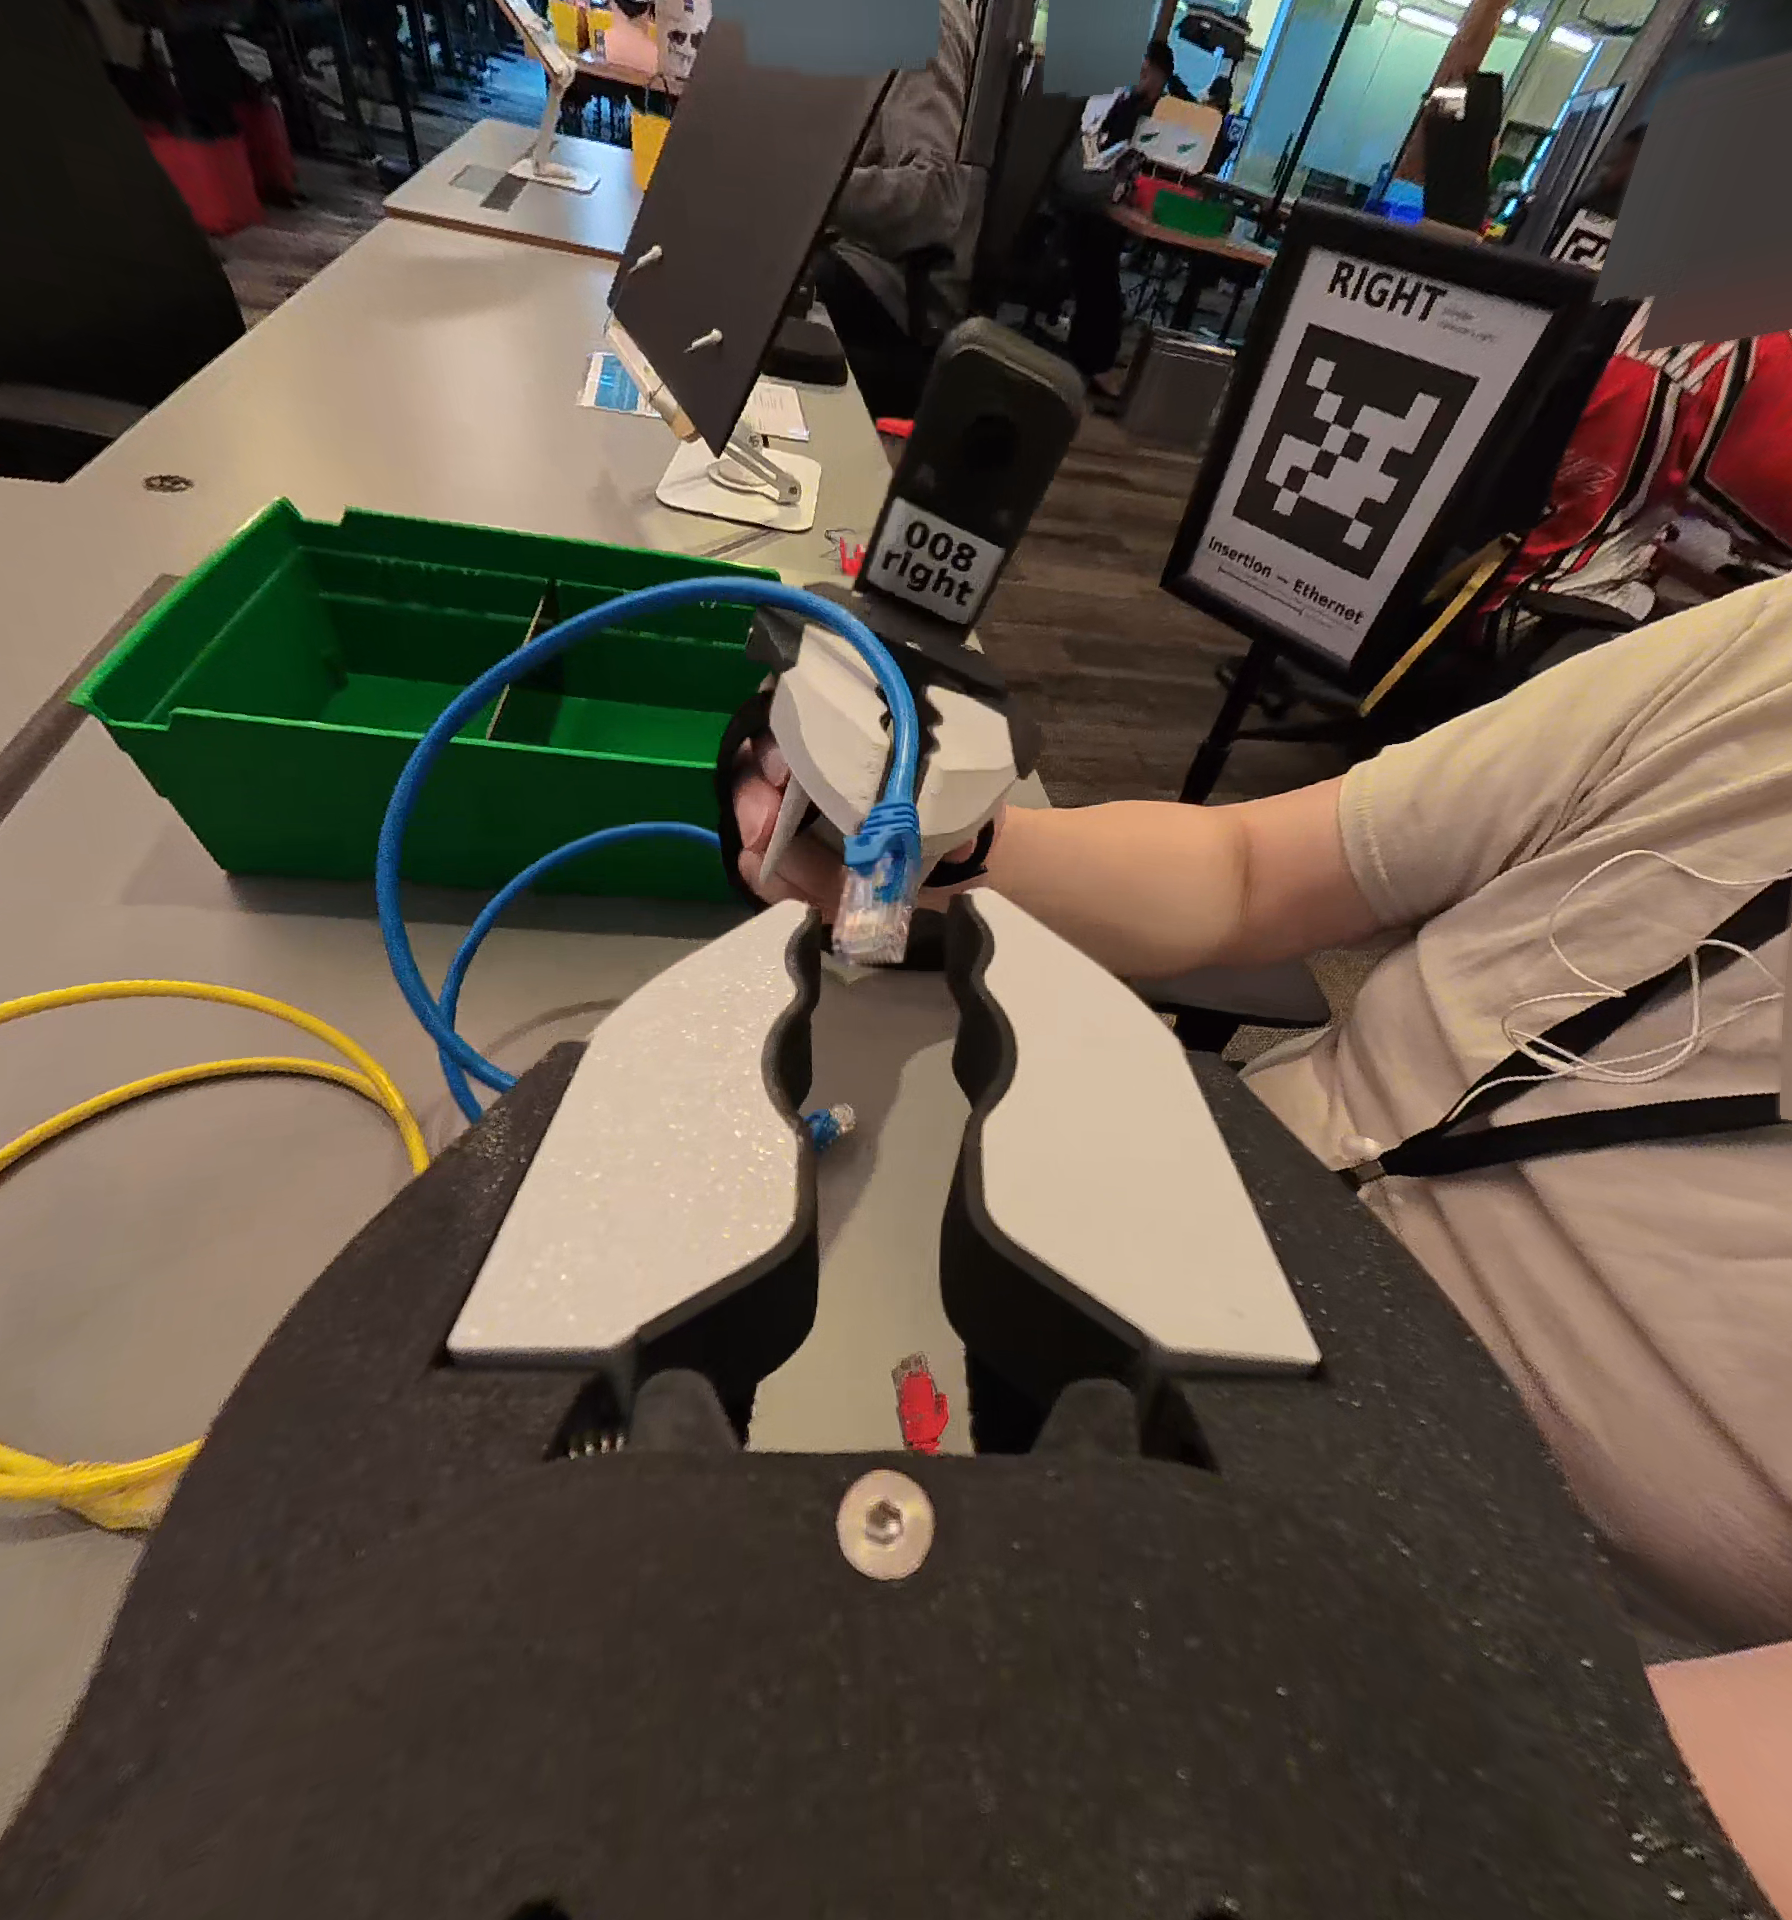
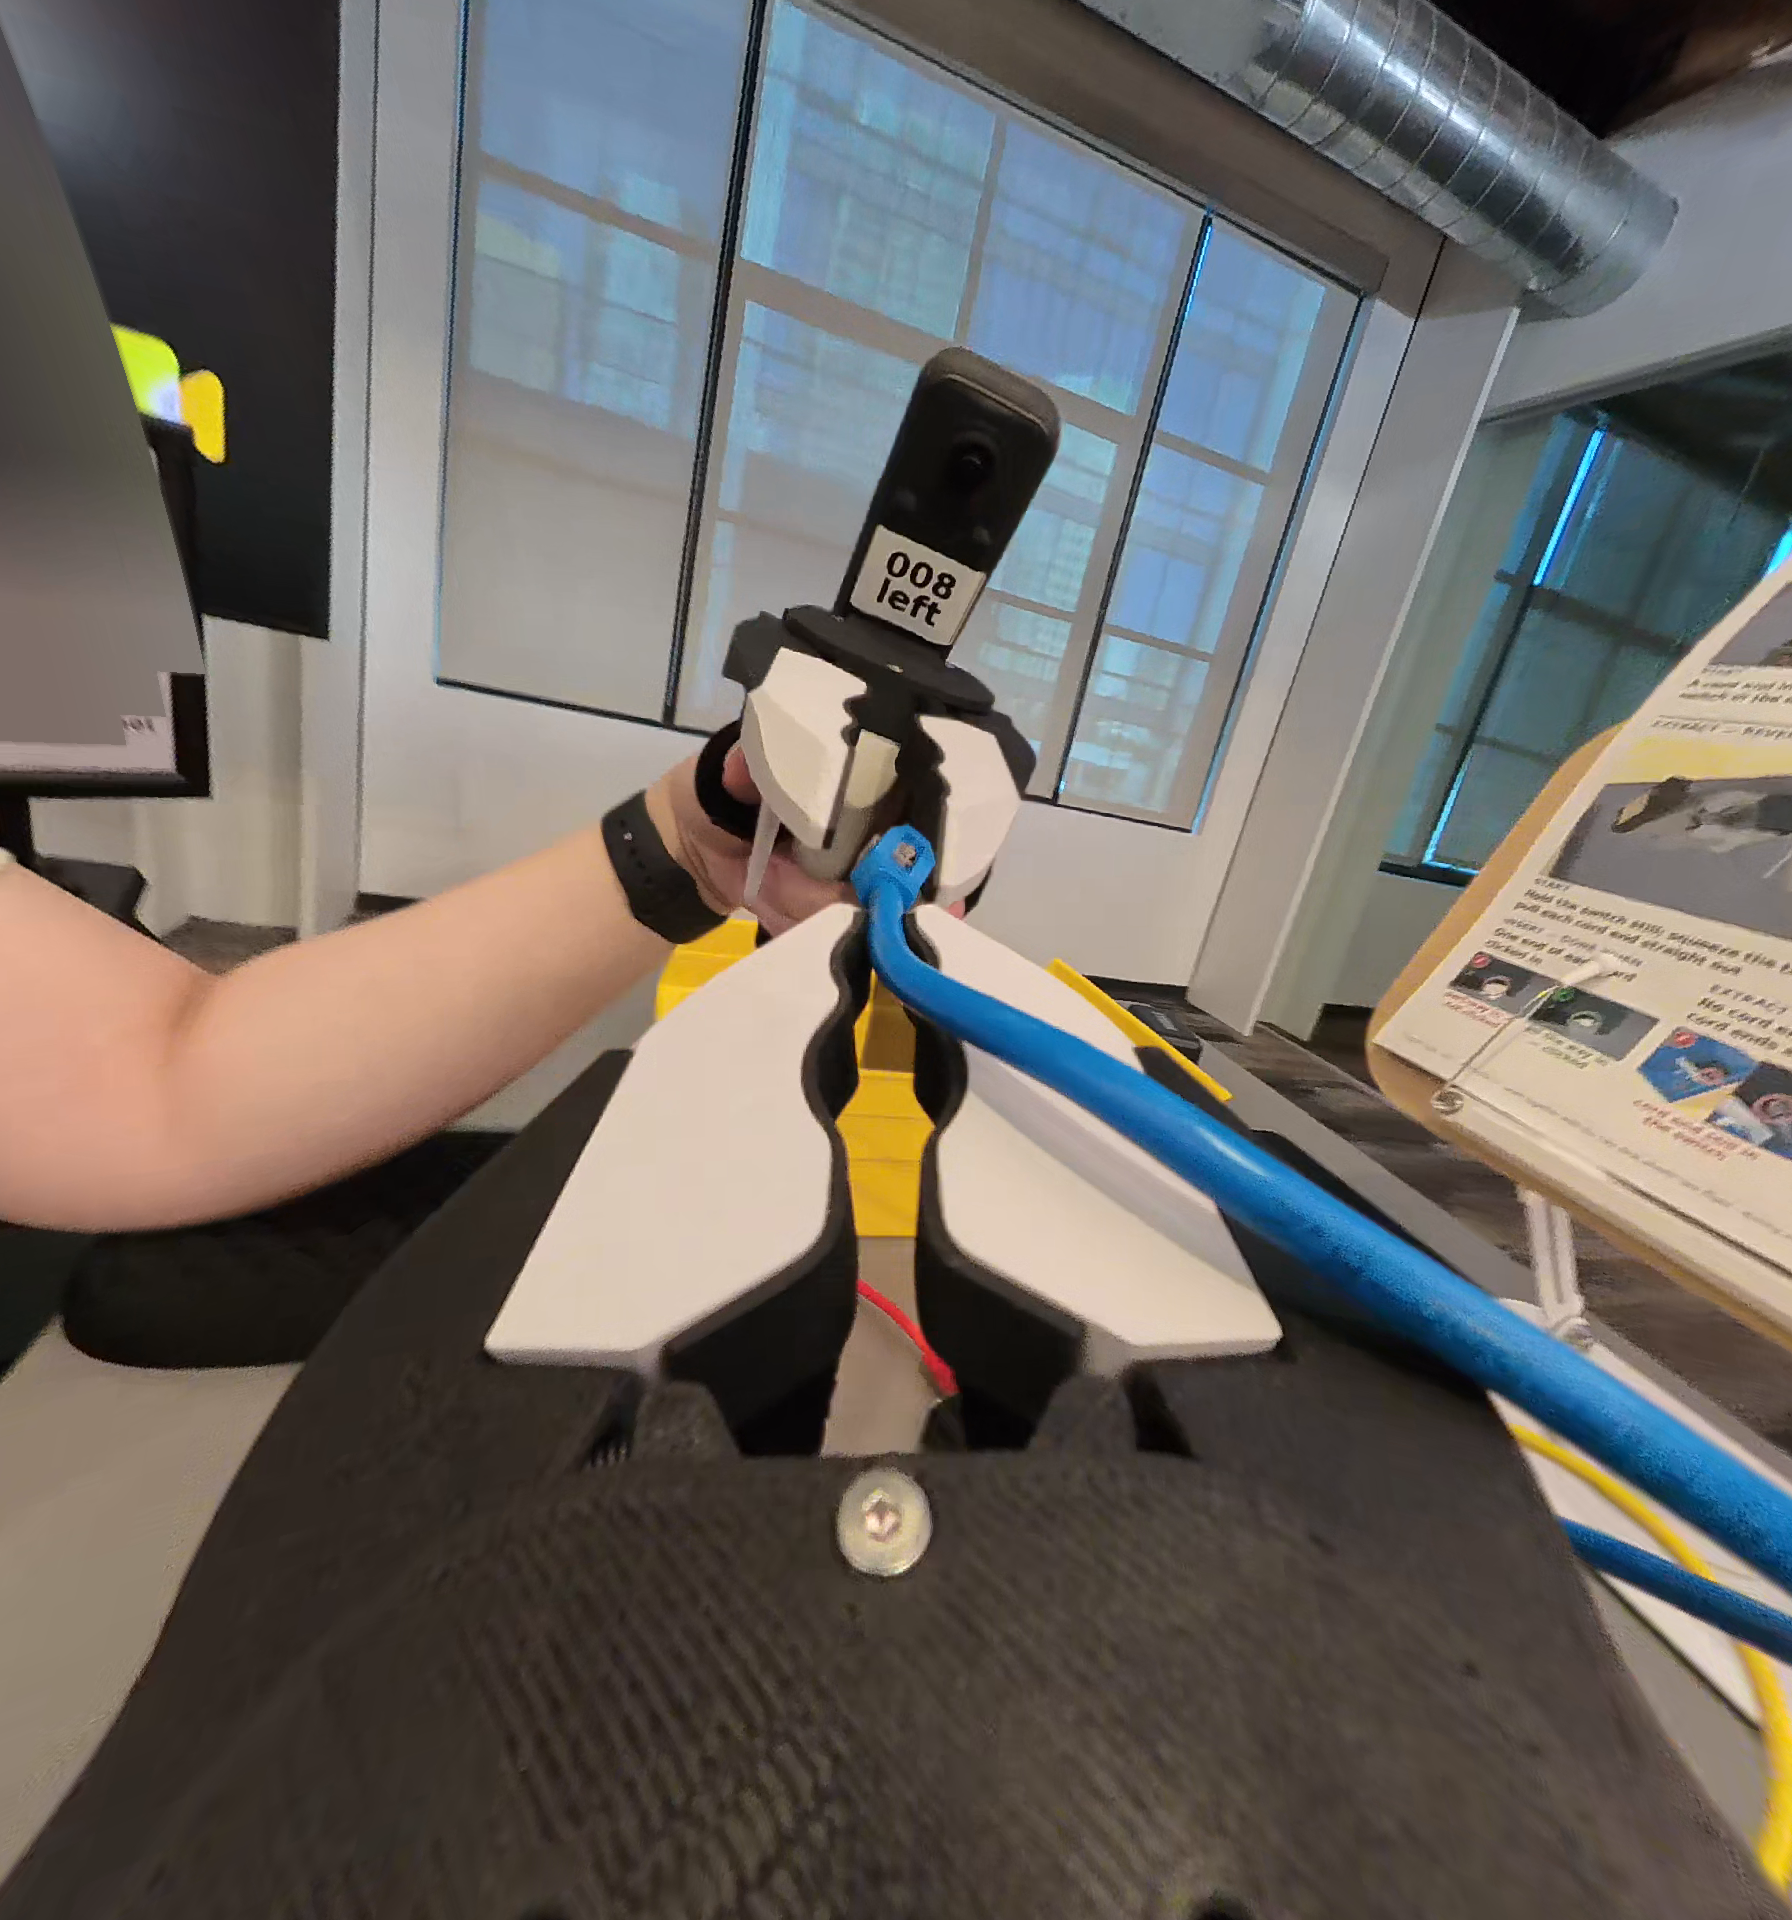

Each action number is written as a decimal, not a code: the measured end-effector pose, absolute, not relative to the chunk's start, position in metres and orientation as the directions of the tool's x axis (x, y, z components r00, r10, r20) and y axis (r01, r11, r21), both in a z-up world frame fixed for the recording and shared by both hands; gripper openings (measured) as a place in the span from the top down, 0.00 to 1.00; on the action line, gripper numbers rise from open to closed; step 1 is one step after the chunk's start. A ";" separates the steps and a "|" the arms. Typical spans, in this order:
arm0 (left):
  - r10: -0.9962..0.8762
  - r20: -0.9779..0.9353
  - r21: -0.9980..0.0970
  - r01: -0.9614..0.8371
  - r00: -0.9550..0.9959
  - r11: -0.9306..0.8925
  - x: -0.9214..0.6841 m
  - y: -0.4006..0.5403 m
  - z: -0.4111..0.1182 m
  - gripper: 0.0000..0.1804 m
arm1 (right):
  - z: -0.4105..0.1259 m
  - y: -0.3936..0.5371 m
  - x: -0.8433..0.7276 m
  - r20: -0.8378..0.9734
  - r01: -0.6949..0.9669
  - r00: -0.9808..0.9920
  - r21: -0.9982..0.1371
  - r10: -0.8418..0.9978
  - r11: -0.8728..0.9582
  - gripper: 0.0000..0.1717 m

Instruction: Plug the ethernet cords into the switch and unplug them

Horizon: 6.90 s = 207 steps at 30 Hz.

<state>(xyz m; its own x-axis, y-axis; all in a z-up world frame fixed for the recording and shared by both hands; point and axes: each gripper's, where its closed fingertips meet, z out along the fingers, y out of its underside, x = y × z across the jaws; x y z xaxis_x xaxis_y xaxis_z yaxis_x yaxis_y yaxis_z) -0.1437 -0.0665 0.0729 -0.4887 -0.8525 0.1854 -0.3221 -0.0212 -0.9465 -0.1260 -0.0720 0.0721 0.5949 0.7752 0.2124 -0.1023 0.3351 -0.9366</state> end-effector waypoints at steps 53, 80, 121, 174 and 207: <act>-0.878 -0.222 -0.815 -0.414 -0.423 0.406 -0.126 -0.065 0.037 0.93 | 0.054 -0.062 -0.130 -0.019 -0.123 0.521 -0.991 0.853 0.052 0.92; -0.900 -0.311 -0.758 -0.492 -0.304 0.428 -0.137 -0.032 0.023 0.77 | 0.051 -0.056 -0.112 0.051 -0.072 0.630 -0.990 0.775 0.124 0.92; -0.977 -0.132 -0.086 -0.980 -0.169 0.181 -0.138 0.053 -0.155 0.67 | 0.112 -0.157 -0.095 0.366 -0.150 0.447 -0.869 0.816 0.472 0.92; -0.969 0.133 -0.583 -0.807 -0.207 0.093 -0.128 0.003 -0.064 0.67 | 0.105 -0.141 -0.084 0.250 -0.196 0.435 -0.911 0.865 0.362 0.92; -0.975 0.063 -0.670 -0.733 -0.215 0.118 -0.111 0.001 -0.028 0.67 | 0.089 -0.134 -0.093 0.186 -0.153 0.375 -0.954 0.908 0.259 0.92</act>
